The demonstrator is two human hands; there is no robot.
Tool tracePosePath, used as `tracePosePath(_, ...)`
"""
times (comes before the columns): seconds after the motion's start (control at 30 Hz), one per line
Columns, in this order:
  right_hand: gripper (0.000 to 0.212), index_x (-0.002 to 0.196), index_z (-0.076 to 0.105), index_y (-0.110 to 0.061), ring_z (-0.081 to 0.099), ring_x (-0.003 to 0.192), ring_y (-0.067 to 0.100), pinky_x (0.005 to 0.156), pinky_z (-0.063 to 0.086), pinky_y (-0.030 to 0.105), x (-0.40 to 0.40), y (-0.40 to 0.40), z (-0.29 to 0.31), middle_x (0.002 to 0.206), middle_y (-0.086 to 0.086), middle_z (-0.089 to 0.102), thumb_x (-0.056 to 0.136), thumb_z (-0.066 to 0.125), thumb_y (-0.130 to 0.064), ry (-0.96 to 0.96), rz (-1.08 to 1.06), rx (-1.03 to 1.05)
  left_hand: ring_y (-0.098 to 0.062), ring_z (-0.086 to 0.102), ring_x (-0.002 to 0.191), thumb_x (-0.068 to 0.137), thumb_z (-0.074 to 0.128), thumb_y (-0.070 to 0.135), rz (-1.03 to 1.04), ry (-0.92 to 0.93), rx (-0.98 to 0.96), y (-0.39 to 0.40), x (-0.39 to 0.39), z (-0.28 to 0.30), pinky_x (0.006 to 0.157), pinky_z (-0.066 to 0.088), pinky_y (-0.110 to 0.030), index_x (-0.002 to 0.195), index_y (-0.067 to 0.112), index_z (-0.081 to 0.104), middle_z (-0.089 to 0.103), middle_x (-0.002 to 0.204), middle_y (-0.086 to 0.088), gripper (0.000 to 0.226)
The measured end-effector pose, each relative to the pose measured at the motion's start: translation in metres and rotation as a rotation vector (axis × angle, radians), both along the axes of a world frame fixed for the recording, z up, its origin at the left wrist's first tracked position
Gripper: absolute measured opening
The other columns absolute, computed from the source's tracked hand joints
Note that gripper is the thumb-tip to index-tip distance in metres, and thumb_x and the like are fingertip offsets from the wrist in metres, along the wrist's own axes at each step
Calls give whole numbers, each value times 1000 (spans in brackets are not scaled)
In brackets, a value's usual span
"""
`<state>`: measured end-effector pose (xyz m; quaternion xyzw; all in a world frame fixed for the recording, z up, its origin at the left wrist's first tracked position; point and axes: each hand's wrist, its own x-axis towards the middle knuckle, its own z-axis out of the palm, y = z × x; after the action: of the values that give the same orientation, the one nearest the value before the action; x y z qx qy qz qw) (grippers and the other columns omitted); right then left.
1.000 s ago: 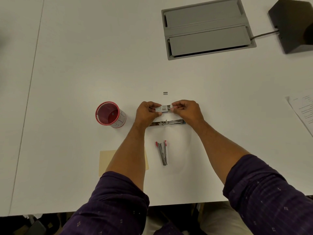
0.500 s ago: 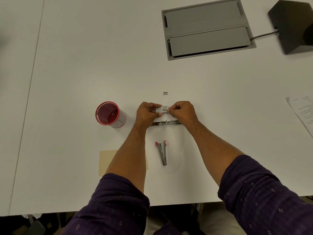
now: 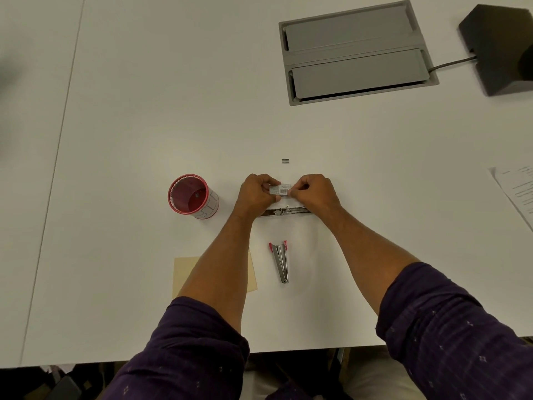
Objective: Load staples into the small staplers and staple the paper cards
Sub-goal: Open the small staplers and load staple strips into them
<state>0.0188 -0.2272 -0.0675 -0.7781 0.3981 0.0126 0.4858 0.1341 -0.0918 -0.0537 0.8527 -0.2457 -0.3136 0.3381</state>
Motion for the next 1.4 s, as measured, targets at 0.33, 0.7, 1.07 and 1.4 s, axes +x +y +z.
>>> tracePosePath(0.33,9,89,76,-12,65,74,10,78,59,32,15,-15,6,86,-3,73,90,73,-20,-150,-37,-226,-20,58,104,83,68,13,-8,-246,-46,-12,8,2,87,47,-27,115,10,68,55,115,-5,33)
tracePosePath(0.7,32,130,68,-21,60,123,20,102,51,36,42,-22,9,139,-3,62,101,56,-17,96,388,-303,-24,40,141,87,50,12,-222,-270,139,-38,2,0,103,45,-49,141,19,55,43,155,4,55)
tracePosePath(1.07,22,95,76,-12,68,88,24,83,58,42,37,-16,23,97,3,74,91,56,-5,100,270,-334,-21,64,104,85,54,14,-147,-331,36,-34,-9,15,85,54,-44,104,15,75,73,110,3,28)
tracePosePath(1.4,19,98,77,-14,69,87,23,82,58,42,14,-5,43,95,3,75,88,63,-4,-24,301,-310,-18,68,98,86,63,14,6,-286,4,-19,-25,35,84,56,-37,101,19,79,75,106,3,22)
